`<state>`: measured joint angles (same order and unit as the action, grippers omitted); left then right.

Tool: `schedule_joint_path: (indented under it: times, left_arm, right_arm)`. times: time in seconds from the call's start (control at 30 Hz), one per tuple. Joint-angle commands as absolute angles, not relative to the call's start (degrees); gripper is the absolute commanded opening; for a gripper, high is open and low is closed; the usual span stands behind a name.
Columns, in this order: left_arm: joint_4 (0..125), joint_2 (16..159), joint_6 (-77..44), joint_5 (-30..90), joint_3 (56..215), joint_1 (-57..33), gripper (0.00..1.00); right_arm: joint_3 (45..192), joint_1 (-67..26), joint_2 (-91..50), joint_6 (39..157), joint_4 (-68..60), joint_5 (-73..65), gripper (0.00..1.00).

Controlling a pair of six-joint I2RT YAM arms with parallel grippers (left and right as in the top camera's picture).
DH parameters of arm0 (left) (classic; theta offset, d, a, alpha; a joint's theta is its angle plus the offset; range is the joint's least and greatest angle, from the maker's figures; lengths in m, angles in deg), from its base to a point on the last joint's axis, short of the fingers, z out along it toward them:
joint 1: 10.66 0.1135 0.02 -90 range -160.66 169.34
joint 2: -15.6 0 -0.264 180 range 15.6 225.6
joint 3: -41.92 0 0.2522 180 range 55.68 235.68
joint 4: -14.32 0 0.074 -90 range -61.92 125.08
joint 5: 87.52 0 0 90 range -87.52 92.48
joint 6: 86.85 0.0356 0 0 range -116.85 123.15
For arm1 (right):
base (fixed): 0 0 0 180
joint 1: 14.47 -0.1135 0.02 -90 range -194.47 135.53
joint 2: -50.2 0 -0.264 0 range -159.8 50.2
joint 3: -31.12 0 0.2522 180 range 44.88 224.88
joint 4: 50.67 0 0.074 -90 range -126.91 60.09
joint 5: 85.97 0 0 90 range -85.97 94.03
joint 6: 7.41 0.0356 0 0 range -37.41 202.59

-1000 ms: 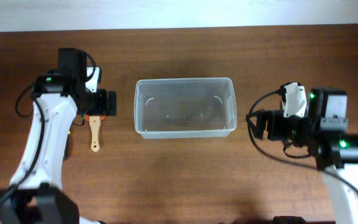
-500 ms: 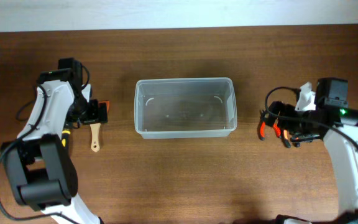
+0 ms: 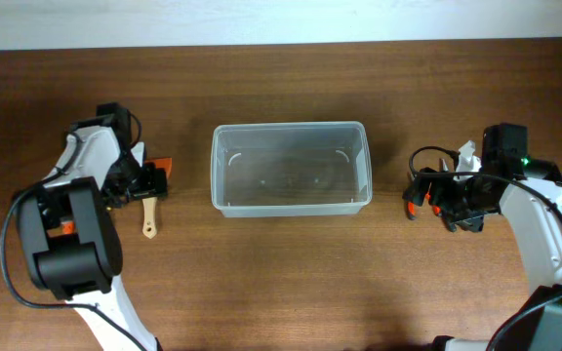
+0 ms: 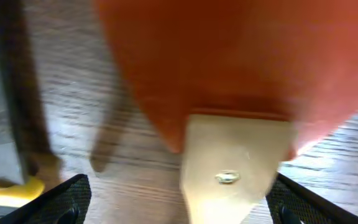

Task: Pack container
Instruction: 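Lower the left gripper onto the orange scraper's wooden handle and grasp it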

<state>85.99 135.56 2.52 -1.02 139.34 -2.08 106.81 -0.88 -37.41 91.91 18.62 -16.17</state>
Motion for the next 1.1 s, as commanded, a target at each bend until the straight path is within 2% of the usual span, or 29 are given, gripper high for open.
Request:
schedule_joint_path:
  times: [0.0, 0.17, 0.27, 0.37, 0.53, 0.67, 0.87, 1.07]
  left_arm:
    - [85.9, 137.5, 3.7, -1.9, 140.0, -3.5, 0.89]
    - [85.6, 139.3, 3.6, -1.9, 140.0, -4.3, 0.61]
    - [85.7, 140.1, 3.6, -1.9, 140.0, -4.3, 0.49]
    - [85.6, 140.4, 3.6, -2.1, 140.1, -4.1, 0.27]
    - [84.8, 140.4, 3.7, -6.3, 140.1, -4.1, 0.02]
    - [86.0, 140.3, 5.7, -6.5, 142.4, -4.1, 0.02]
    - [95.1, 140.2, 6.7, -6.4, 152.8, -4.6, 0.02]
    - [95.8, 140.2, 6.7, -6.4, 153.9, -4.6, 0.02]
  right_arm:
    - [107.9, -0.6, -37.9, 92.5, 18.6, -15.6, 0.99]
    - [107.9, -0.6, -37.9, 92.5, 18.6, -15.6, 0.99]
    - [107.9, -0.6, -37.9, 92.5, 18.6, -15.6, 0.99]
    - [107.9, -0.6, -37.9, 92.5, 18.6, -15.6, 0.98]
    - [107.9, -0.6, -37.9, 92.5, 18.6, -15.6, 0.99]
    - [107.9, -0.6, -37.9, 92.5, 18.6, -15.6, 0.99]
    - [107.9, -0.6, -37.9, 92.5, 18.9, -15.6, 0.99]
    - [107.9, -0.6, -37.9, 92.5, 19.3, -15.6, 0.99]
